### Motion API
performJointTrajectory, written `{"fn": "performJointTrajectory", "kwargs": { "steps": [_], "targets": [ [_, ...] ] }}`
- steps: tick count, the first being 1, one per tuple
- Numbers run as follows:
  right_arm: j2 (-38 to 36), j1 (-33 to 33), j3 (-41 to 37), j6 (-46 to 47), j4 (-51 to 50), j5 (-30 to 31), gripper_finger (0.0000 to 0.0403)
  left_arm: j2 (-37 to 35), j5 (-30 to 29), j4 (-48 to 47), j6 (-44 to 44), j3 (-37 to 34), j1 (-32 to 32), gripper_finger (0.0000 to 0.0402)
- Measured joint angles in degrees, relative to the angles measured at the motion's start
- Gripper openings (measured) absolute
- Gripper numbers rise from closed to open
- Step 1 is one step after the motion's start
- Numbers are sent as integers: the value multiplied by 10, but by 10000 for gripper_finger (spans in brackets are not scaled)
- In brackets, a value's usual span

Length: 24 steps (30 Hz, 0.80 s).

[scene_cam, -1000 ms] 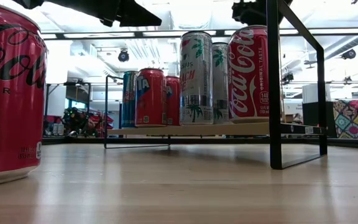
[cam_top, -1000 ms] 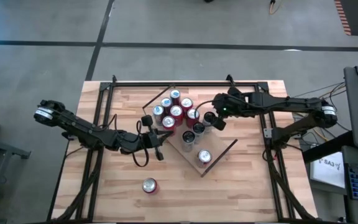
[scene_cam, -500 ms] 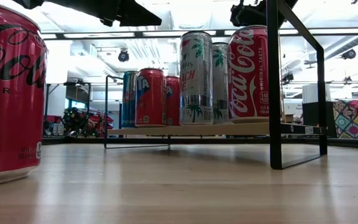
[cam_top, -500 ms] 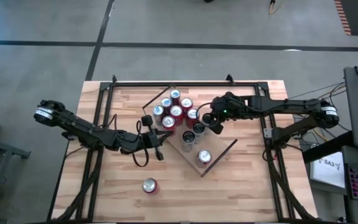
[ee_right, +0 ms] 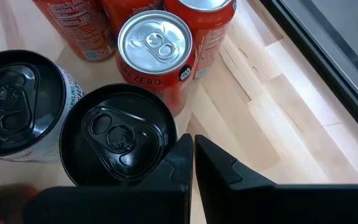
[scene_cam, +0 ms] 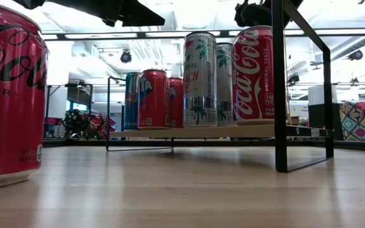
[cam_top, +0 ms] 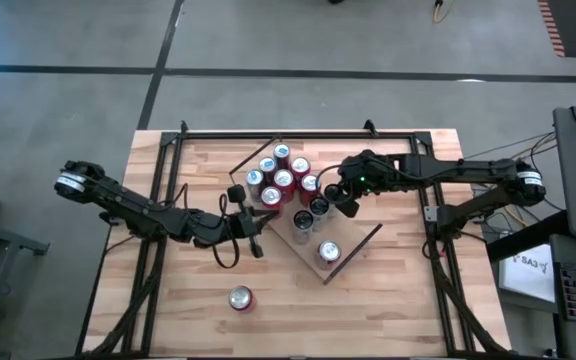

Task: Place canned beverage on shelf
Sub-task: Put the pink soda can on the shelf aligned with the pink soda can on the shelf, then adjust the red soda can

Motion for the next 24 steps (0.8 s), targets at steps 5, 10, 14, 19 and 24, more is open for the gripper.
{"fn": "performJointTrajectory", "kwargs": {
  "steps": [5, 10, 14, 19, 24],
  "targets": [
    [-5, 0, 0, 1, -4, 9, 9, -1, 0, 0, 3, 0, 0, 0],
    [-9, 0, 27, 6, -22, 20, 9, -20, 0, -3, 26, 0, 0, 0],
    [-6, 0, 63, 9, -22, 33, 9, -54, 0, -20, 75, 0, 0, 0],
    [16, 0, 112, 31, -22, 28, 9, -110, 0, -59, 110, 0, 3, 0],
    [67, 0, 170, 36, -27, 12, 9, -168, 1, -63, 182, 0, 8, 0]
  ]
}}
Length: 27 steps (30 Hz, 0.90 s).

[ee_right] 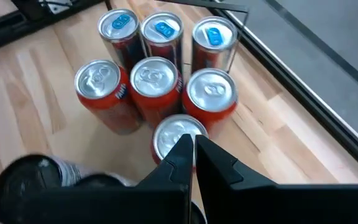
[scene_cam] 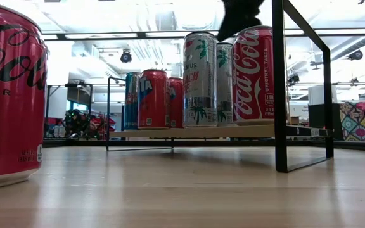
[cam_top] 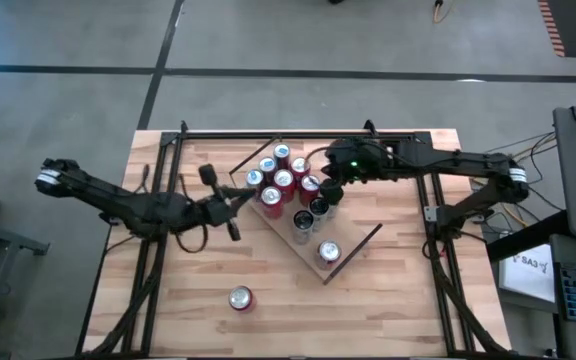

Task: Place canned beverage on shelf
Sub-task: Adjust the red soda can

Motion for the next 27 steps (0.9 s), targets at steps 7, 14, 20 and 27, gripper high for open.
{"fn": "performJointTrajectory", "kwargs": {
  "steps": [7, 14, 20, 27],
  "targets": [
    [100, 0, 123, 5, -52, 1, 9, -75, 95, -88, -13, -1, 16, 0],
    [203, 0, 247, 36, -151, 1, 9, -126, 101, -97, -6, -34, 23, 0],
    [283, 0, 339, 68, -228, 1, 9, -203, 100, -79, 3, -77, 24, 0],
    [335, 0, 393, 109, -304, 0, 9, -269, 103, -79, 1, -105, 24, 0]
  ]
}}
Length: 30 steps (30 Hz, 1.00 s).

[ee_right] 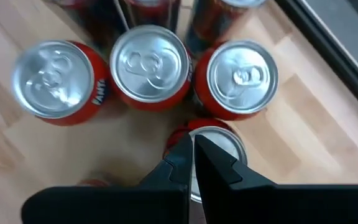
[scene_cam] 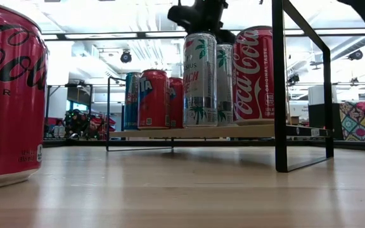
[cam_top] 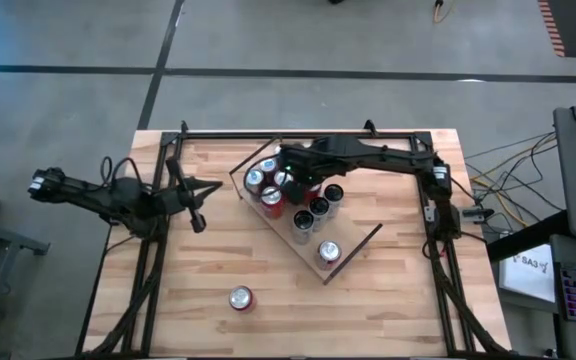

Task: Place canned beverage on shelf
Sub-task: Adjust the red soda can

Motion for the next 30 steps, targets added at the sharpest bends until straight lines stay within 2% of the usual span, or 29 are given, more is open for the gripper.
{"fn": "performJointTrajectory", "kwargs": {
  "steps": [5, 30],
  "targets": [
    [12, 0, 7, 26, -26, -14, 9, -13, 0, 0, 6, -8, 0, 0],
    [37, 0, 5, 30, -20, -17, 9, -12, 1, 4, 12, -8, 0, 0]
  ]
}}
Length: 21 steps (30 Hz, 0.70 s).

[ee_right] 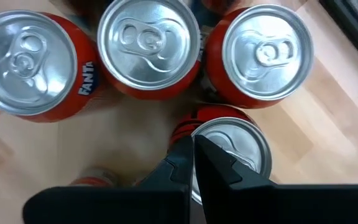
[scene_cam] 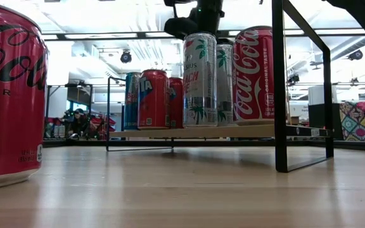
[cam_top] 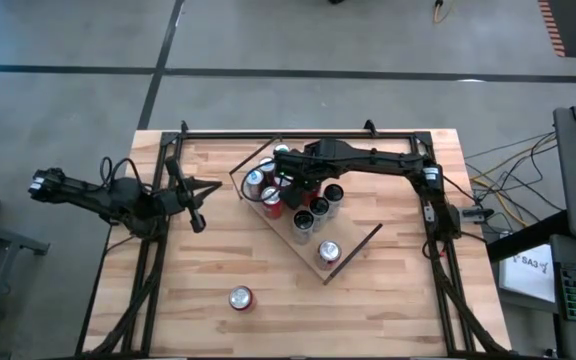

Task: Place canned beverage on shelf
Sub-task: Adjust the red soda can

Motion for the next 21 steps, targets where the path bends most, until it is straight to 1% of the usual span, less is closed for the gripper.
{"fn": "performJointTrajectory", "kwargs": {
  "steps": [11, 21],
  "targets": [
    [-1, 0, 0, 0, 9, -23, 9, 0, 0, 16, 0, 0, 0, 0],
    [-21, -7, 9, 0, 5, -23, 9, 5, 0, 18, 0, 0, 0, 0]
  ]
}}
